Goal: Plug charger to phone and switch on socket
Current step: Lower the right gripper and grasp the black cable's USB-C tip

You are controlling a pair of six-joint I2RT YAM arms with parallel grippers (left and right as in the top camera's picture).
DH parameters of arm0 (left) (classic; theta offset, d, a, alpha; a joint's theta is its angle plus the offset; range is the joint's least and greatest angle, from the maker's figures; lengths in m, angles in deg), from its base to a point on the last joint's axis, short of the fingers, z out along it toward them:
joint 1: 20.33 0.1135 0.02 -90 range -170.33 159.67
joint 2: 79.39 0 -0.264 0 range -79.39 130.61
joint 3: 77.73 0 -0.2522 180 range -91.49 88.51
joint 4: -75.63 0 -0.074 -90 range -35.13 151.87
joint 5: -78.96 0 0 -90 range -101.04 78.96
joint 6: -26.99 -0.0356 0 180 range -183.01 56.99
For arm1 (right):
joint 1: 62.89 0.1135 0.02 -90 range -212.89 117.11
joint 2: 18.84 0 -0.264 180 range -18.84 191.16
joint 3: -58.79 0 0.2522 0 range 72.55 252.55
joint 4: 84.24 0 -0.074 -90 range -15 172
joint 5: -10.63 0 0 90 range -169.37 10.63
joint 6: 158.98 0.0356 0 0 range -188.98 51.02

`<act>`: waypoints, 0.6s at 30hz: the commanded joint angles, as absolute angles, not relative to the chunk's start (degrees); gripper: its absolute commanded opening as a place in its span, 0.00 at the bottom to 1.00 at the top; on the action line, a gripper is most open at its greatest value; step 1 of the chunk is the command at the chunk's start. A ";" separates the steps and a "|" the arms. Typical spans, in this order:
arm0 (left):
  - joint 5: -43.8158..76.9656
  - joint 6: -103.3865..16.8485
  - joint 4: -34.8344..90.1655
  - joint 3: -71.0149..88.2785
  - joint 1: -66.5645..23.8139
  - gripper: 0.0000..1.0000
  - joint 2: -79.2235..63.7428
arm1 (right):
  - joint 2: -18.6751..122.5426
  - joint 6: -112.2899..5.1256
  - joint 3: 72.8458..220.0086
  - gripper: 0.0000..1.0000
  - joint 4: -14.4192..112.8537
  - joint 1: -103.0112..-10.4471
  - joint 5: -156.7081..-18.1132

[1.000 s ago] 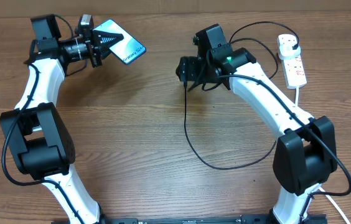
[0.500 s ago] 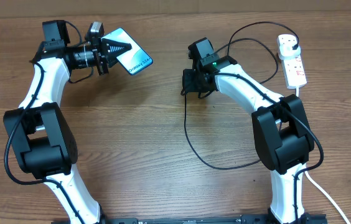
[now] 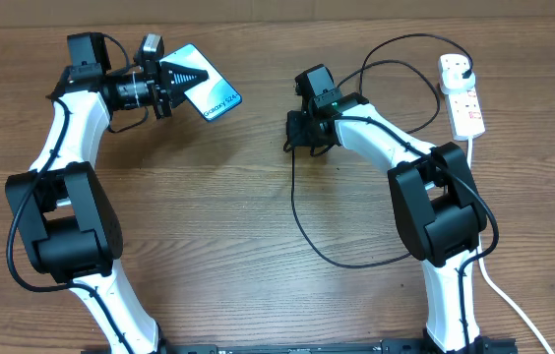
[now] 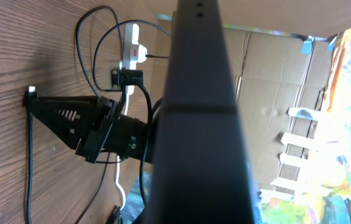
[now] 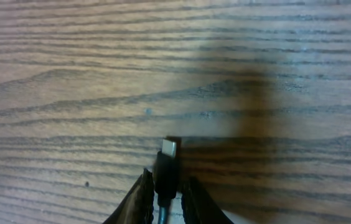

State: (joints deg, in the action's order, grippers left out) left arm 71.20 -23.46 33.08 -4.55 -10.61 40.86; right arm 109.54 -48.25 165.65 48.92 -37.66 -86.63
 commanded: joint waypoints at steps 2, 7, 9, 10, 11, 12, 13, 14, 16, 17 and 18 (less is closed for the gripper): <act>72.92 -25.79 33.14 -5.73 -11.77 0.04 39.37 | 111.88 -48.47 165.76 0.16 49.27 -37.40 -86.29; 72.79 -25.79 33.14 -5.73 -12.75 0.04 39.37 | 112.75 -48.47 165.76 0.16 49.12 -37.22 -86.26; 72.79 -25.79 33.14 -5.73 -12.99 0.04 39.37 | 112.86 -48.45 165.76 0.16 48.97 -36.94 -86.24; 72.79 -25.79 33.14 -5.73 -13.04 0.04 39.37 | 112.88 -48.42 165.76 0.16 48.94 -36.76 -86.00; 72.79 -25.79 33.14 -5.73 -13.15 0.04 39.37 | 112.93 -47.96 165.76 0.13 48.81 -36.54 -85.21; 72.79 -25.79 33.14 -5.73 -13.23 0.04 39.37 | 112.93 -47.77 165.76 0.08 48.70 -36.24 -84.12; 72.81 -25.77 33.14 -5.73 -13.28 0.04 39.37 | 112.93 -47.81 165.76 0.04 48.51 -35.87 -83.09; 72.81 -25.77 33.14 -5.73 -13.28 0.04 39.37 | 112.93 -47.79 165.78 0.04 48.29 -35.45 -81.78; 72.83 -25.77 33.12 -5.73 -13.28 0.04 39.37 | 112.90 -47.81 166.04 0.04 47.37 -34.53 -79.23; 72.86 -25.77 33.12 -5.73 -13.28 0.05 39.37 | 112.86 -47.79 166.55 0.04 46.41 -34.10 -77.59; 72.83 -25.77 33.12 -5.73 -13.28 0.04 39.37 | 112.69 -47.53 167.42 0.04 44.81 -33.68 -75.64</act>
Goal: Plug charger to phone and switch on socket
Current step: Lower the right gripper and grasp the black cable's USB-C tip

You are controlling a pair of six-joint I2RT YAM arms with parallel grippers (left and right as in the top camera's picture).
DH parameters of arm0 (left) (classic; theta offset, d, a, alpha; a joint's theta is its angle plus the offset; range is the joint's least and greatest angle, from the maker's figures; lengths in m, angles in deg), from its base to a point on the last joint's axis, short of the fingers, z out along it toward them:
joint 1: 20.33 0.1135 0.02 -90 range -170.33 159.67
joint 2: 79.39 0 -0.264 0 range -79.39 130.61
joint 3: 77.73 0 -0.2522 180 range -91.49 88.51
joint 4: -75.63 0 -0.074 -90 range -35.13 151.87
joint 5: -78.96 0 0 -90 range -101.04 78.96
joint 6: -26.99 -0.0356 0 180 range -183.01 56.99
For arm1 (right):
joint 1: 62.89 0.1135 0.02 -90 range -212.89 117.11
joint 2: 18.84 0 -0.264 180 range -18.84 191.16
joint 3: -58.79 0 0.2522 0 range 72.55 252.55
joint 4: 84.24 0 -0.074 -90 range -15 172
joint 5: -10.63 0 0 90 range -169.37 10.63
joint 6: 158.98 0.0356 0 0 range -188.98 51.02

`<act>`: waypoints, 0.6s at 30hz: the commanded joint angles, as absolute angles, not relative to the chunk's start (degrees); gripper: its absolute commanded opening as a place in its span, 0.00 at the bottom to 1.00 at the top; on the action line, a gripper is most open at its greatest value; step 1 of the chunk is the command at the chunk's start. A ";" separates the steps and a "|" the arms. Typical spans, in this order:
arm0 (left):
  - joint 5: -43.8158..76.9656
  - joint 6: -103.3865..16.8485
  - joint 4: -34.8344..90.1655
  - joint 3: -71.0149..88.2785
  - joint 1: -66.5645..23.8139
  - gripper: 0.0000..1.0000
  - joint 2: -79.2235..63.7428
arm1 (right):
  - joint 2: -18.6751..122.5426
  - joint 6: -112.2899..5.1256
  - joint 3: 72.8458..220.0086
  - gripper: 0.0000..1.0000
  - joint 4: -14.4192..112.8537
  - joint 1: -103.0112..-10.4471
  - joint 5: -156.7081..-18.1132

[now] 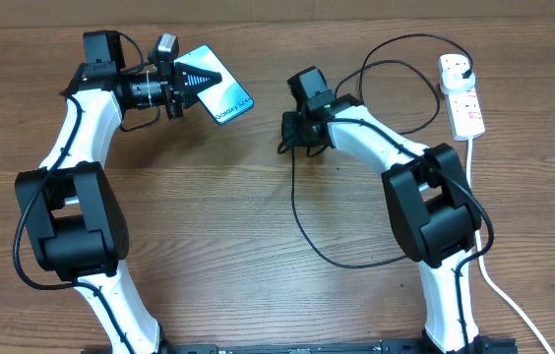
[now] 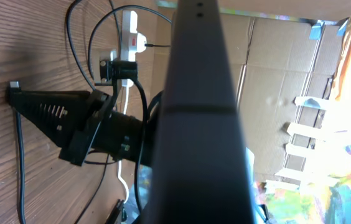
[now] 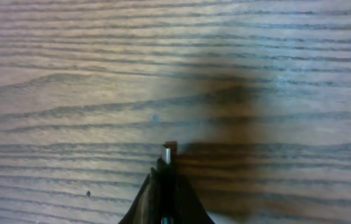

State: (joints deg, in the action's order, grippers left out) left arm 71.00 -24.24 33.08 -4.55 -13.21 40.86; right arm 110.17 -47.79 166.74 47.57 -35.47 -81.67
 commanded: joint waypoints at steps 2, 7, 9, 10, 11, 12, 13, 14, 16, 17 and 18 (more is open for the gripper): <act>72.83 -25.77 33.12 -5.73 -13.28 0.04 39.37 | 112.38 -44.12 170.68 0.04 38.96 -32.76 -68.47; 72.81 -25.75 33.14 -5.73 -13.28 0.04 39.37 | 112.38 -43.27 172.80 0.04 35.28 -30.95 -63.75; 72.83 -25.75 33.14 -5.73 -13.28 0.04 39.37 | 112.79 -43.22 172.75 0.04 35.09 -30.29 -63.99; 72.83 -25.75 33.14 -5.73 -13.28 0.04 39.37 | 112.97 -43.18 172.73 0.04 34.91 -29.94 -64.01; 72.86 -25.75 33.14 -5.73 -13.28 0.04 39.37 | 113.01 -43.20 172.60 0.04 34.69 -29.68 -64.08; 72.86 -25.75 33.12 -5.73 -13.28 0.04 39.37 | 113.06 -43.20 172.23 0.04 34.67 -29.46 -64.76; 72.88 -25.75 33.12 -5.73 -13.28 0.04 39.37 | 113.06 -43.20 172.08 0.04 34.34 -29.35 -65.70; 73.05 -25.77 33.12 -5.73 -13.28 0.04 39.37 | 113.08 -43.18 171.97 0.04 33.82 -29.35 -67.14; 73.08 -25.77 32.92 -5.73 -13.28 0.04 39.37 | 113.08 -43.03 171.88 0.04 32.42 -29.38 -70.68; 73.08 -25.77 32.79 -5.73 -13.28 0.04 39.37 | 113.08 -43.03 171.88 0.04 31.94 -29.51 -71.82; 73.08 -25.77 32.51 -5.73 -13.28 0.04 39.37 | 113.08 -43.03 171.88 0.04 31.41 -29.62 -73.06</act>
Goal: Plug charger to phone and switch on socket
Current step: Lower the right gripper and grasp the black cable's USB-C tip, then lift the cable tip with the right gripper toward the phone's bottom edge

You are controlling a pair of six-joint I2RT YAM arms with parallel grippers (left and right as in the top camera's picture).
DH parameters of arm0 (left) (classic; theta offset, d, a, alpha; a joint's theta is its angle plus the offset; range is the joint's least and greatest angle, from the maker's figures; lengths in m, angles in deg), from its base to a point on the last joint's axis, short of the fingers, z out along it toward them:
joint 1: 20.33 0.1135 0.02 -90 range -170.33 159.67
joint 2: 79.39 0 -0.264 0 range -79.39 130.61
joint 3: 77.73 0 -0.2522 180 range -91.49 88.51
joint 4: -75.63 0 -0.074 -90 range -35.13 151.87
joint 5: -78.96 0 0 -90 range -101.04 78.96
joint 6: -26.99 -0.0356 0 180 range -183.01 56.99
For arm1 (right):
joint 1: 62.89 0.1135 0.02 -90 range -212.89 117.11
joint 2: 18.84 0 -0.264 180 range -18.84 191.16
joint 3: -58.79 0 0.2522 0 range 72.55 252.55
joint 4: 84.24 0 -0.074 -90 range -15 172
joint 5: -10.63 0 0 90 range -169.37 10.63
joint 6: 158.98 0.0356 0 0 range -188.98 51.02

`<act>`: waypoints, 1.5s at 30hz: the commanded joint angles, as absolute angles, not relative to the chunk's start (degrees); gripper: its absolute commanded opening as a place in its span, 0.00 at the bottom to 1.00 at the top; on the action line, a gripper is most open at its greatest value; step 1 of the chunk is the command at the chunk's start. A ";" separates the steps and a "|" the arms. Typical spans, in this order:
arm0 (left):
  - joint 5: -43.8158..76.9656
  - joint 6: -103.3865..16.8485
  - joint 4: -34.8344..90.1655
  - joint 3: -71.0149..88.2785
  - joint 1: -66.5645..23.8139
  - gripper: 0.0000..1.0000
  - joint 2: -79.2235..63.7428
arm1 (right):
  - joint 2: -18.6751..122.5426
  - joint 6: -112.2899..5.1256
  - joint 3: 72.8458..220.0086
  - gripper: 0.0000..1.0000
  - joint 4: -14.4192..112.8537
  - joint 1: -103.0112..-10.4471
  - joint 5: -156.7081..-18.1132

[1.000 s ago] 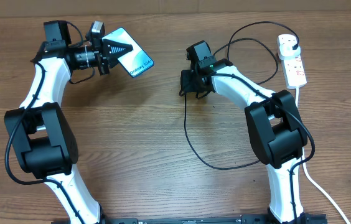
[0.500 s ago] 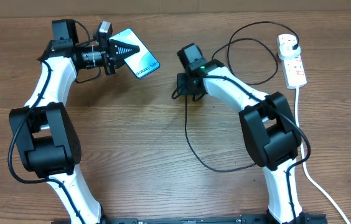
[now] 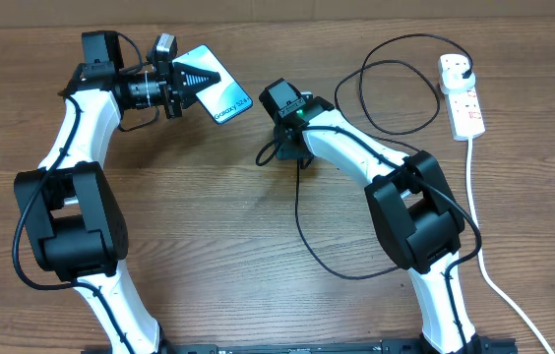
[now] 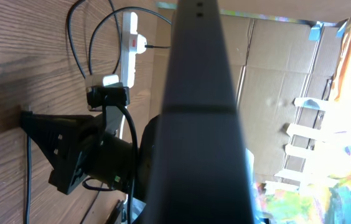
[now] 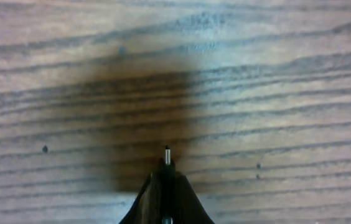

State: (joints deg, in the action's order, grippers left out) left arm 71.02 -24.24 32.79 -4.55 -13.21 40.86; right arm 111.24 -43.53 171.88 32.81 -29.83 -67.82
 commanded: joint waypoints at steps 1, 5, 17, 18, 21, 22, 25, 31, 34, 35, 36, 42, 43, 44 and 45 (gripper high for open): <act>73.03 -25.77 32.20 -5.73 -13.28 0.04 39.37 | 113.08 -43.03 171.88 0.04 31.00 -29.77 -74.11; 73.05 -25.77 32.03 -5.73 -13.28 0.04 39.37 | 113.08 -43.03 171.16 0.09 30.89 -30.38 -77.15; 73.08 -25.77 31.63 -5.73 -13.28 0.04 39.37 | 114.61 -43.05 171.14 0.04 29.34 -32.30 -82.04; 73.05 -25.77 31.63 -5.73 -13.28 0.04 39.37 | 114.61 -43.05 171.14 0.04 29.32 -32.33 -82.04; 73.01 -25.77 31.65 -5.73 -13.30 0.04 39.37 | 114.32 -43.46 172.40 0.04 28.51 -32.61 -82.07; 73.01 -25.77 31.68 -5.73 -13.28 0.04 39.37 | 114.04 -43.53 173.30 0.04 27.76 -32.83 -82.07; 72.79 -25.77 31.70 -5.73 -13.28 0.04 39.37 | 111.68 -44.21 175.53 0.04 25.47 -33.83 -82.90; 72.86 -25.75 31.55 -5.73 -13.41 0.04 39.28 | 101.41 -56.90 175.70 0.04 25.25 -36.22 -99.46; 72.29 -25.82 31.02 -5.75 -14.20 0.04 38.67 | 95.42 -63.51 175.70 0.04 24.79 -37.66 -108.99; 71.33 -25.82 31.04 -5.75 -14.61 0.04 38.48 | 93.39 -64.93 175.70 0.04 24.60 -38.25 -111.18; 70.10 -25.88 31.04 -5.75 -15.07 0.04 38.08 | 91.18 -65.52 175.70 0.04 24.33 -38.90 -112.36; 58.63 -26.89 31.04 -6.01 -18.02 0.04 35.66 | 82.02 -68.55 175.70 0.04 19.68 -43.58 -113.63; 56.51 -27.30 31.02 -6.27 -18.59 0.04 35.11 | 80.84 -69.87 175.70 0.04 18.19 -44.72 -114.09; 55.28 -27.76 31.00 -6.56 -18.96 0.04 34.69 | 80.16 -71.05 175.70 0.04 17.10 -45.53 -114.59; 53.71 -29.09 30.71 -7.45 -19.62 0.04 34.08 | 79.31 -72.86 175.70 0.04 15.66 -46.80 -115.88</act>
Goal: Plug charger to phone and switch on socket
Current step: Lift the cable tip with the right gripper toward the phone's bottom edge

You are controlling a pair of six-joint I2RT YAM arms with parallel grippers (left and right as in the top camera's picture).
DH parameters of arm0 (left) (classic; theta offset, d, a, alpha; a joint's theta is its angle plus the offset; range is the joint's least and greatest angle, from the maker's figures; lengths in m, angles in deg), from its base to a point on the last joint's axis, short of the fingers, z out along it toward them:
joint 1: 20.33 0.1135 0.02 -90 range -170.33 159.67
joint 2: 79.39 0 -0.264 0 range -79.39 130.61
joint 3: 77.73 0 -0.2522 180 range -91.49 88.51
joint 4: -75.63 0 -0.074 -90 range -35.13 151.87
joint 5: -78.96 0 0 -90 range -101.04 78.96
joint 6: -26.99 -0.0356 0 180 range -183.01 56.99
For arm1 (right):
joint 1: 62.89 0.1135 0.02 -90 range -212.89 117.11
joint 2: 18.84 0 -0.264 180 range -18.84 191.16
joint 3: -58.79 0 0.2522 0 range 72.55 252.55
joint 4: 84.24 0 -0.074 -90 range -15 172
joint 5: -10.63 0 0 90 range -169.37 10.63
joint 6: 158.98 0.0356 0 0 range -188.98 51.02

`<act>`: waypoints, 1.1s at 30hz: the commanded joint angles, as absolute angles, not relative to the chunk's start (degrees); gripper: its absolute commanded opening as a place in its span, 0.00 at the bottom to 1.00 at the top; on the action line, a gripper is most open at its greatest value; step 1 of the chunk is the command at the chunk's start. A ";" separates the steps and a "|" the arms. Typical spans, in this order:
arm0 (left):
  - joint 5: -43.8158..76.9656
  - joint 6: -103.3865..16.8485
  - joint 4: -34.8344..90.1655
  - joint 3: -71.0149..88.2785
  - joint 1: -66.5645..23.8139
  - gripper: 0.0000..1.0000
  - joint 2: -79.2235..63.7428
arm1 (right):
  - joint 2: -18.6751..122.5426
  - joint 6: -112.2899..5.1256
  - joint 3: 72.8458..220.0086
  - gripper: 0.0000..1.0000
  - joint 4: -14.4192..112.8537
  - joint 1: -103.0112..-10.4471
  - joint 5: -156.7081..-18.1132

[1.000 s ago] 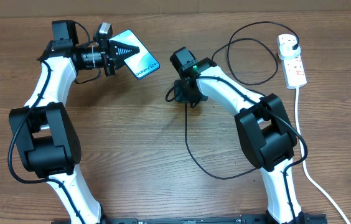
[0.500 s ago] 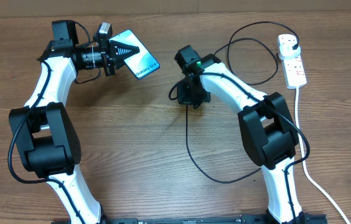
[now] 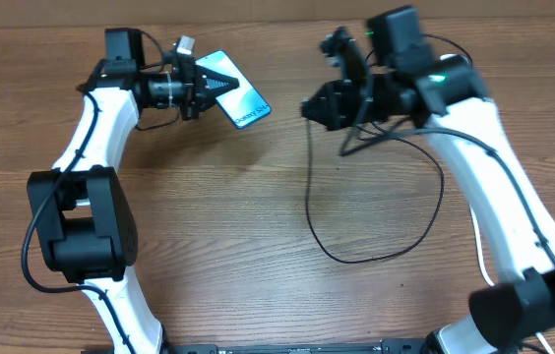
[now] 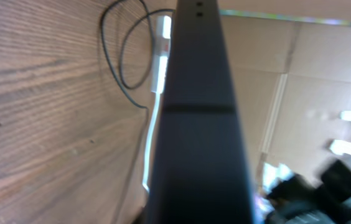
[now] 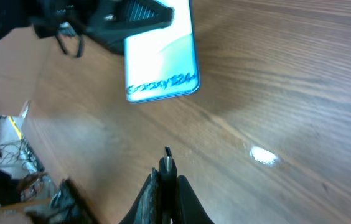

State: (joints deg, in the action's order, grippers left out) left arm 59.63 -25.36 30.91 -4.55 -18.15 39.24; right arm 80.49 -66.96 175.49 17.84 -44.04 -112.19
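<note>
My left gripper (image 3: 216, 81) is shut on the phone (image 3: 243, 103), holding it off the table at the back left with its light blue back up. The phone's dark edge (image 4: 197, 124) fills the left wrist view. My right gripper (image 3: 310, 106) hangs in the air just right of the phone, shut on the black charger plug (image 5: 167, 163), whose metal tip points toward the phone (image 5: 160, 59). The black cable (image 3: 309, 197) hangs from it and loops over the table. The white socket strip (image 4: 161, 59) shows blurred in the left wrist view; my right arm hides it from overhead.
The wooden table (image 3: 159, 236) holds only the cable loop (image 3: 396, 251) at centre right. My right arm (image 3: 474, 147) spans the right side. Cardboard boxes (image 4: 300, 93) stand beyond the table's far edge.
My right gripper was low over the table with the plug and is now raised, turned toward the phone. The left gripper has carried the phone slightly to the right.
My right gripper stood open around the plug lying on the table, then shut on it. It then held the plug further left, nearer the phone. Now the plug is in the air facing the phone, which the left gripper has held throughout.
</note>
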 commanded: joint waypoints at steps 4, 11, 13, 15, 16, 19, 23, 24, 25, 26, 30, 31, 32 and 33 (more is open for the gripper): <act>47.44 -34.73 22.15 -15.19 -21.65 0.04 33.62 | 78.57 -75.57 175.68 0.04 13.84 -50.88 -122.63; 26.39 -47.70 -3.05 -33.57 -26.54 0.04 33.62 | 78.59 -77.06 175.33 0.04 14.06 -52.24 -124.67; 26.06 -51.41 -7.08 -37.42 -27.55 0.04 33.62 | 78.59 -77.95 174.79 0.04 14.48 -51.73 -125.23; 27.15 -54.65 -9.70 -39.85 -27.88 0.04 33.62 | 78.89 -80.20 173.91 0.04 14.63 -51.23 -127.75; 28.44 -56.28 -10.62 -40.63 -27.86 0.04 33.62 | 79.07 -81.36 173.39 0.04 14.72 -50.99 -129.30; 35.46 -61.75 -12.26 -41.03 -27.38 0.04 33.62 | 79.31 -83.53 170.48 0.04 16.55 -50.23 -133.98; 40.11 -69.97 -15.84 -41.01 -25.89 0.04 33.76 | 79.31 -84.31 165.98 0.04 19.96 -49.44 -139.68; 40.20 -71.58 -16.61 -41.01 -25.56 0.04 33.76 | 79.33 -84.31 164.95 0.04 20.86 -49.26 -140.60; 40.86 -73.27 -17.37 -41.01 -25.19 0.04 33.76 | 79.31 -84.29 163.86 0.04 21.89 -49.05 -141.36; 42.10 -75.13 -17.96 -41.01 -24.93 0.04 33.76 | 79.31 -84.29 162.92 0.04 22.91 -48.76 -142.22; 49.88 -80.46 -19.32 -40.98 -23.83 0.04 33.76 | 79.33 -84.27 158.59 0.04 28.14 -46.66 -144.34; 51.48 -80.63 -19.23 -40.98 -23.59 0.04 33.76 | 79.33 -84.29 157.52 0.04 29.54 -45.92 -144.93; 52.73 -80.63 -19.05 -40.98 -23.38 0.04 33.76 | 79.33 -84.27 156.43 0.04 31.22 -45.16 -145.85; 53.60 -80.63 -18.88 -40.98 -23.31 0.04 33.76 | 79.33 -84.25 155.47 0.04 32.88 -44.46 -146.94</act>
State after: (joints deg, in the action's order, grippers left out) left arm 44.38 -75.61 -19.32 -39.78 -23.68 35.18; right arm 79.18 -83.59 157.96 30.15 -46.77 -141.85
